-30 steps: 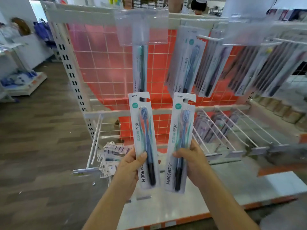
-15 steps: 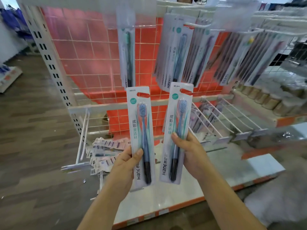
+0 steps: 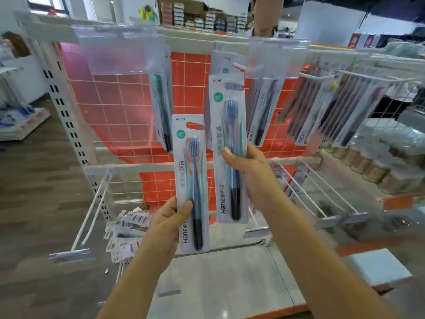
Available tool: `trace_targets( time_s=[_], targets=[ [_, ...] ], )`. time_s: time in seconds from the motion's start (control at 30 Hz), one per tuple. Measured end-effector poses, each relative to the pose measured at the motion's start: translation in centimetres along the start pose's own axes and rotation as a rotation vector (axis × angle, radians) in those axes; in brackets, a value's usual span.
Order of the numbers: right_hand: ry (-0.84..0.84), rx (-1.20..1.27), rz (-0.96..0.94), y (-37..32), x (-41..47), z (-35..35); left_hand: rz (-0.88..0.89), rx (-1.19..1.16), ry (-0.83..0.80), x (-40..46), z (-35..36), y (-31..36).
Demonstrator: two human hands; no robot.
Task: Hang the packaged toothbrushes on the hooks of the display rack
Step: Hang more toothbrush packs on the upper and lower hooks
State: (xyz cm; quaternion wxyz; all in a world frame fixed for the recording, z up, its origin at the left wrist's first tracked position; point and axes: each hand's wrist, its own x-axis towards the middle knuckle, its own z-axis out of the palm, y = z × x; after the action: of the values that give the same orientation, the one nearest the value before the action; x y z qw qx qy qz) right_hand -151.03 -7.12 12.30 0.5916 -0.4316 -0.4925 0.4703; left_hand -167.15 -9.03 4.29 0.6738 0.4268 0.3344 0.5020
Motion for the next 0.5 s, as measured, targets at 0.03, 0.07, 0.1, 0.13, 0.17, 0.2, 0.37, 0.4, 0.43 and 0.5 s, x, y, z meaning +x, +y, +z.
trace_targets(
  time_s=[0.03, 0.07, 0.1, 0.13, 0.17, 0.2, 0.37, 0.4, 0.43, 0.5],
  targets=[
    [-0.003, 0.010, -0.014, -0.5, 0.7, -0.1, 0.003, 0.001, 0.009, 0.2, 0.1, -0.2],
    [-0.006, 0.023, -0.025, -0.9, 1.3, -0.3, 0.006, 0.000, 0.015, 0.4, 0.2, -0.4],
    [-0.008, 0.036, -0.039, -1.3, 1.9, -0.4, 0.006, 0.006, 0.022, 0.6, 0.2, -0.6],
    [-0.014, 0.047, -0.052, -1.5, 2.3, -0.6, 0.003, 0.018, 0.029, 0.8, 0.3, -0.8],
    [-0.024, 0.050, -0.066, -1.6, 2.7, -0.8, 0.001, 0.032, 0.036, 1.0, 0.4, -1.0],
    [-0.028, 0.047, -0.078, -1.5, 2.9, -1.0, -0.003, 0.042, 0.043, 1.1, 0.5, -1.1],
    [0.015, 0.091, -0.111, -0.6, 3.4, -2.0, -0.008, 0.053, 0.046, 2.1, 0.8, -1.7],
    [0.040, 0.130, -0.104, -0.5, 3.5, -2.2, -0.010, 0.051, 0.047, 2.3, 0.9, -1.8],
    [0.063, 0.146, -0.108, -0.3, 3.7, -2.4, -0.013, 0.056, 0.051, 2.5, 0.9, -1.9],
    [0.104, 0.111, -0.135, 0.1, 3.9, -2.6, -0.021, 0.073, 0.072, 2.8, 0.8, -2.0]
  ],
)
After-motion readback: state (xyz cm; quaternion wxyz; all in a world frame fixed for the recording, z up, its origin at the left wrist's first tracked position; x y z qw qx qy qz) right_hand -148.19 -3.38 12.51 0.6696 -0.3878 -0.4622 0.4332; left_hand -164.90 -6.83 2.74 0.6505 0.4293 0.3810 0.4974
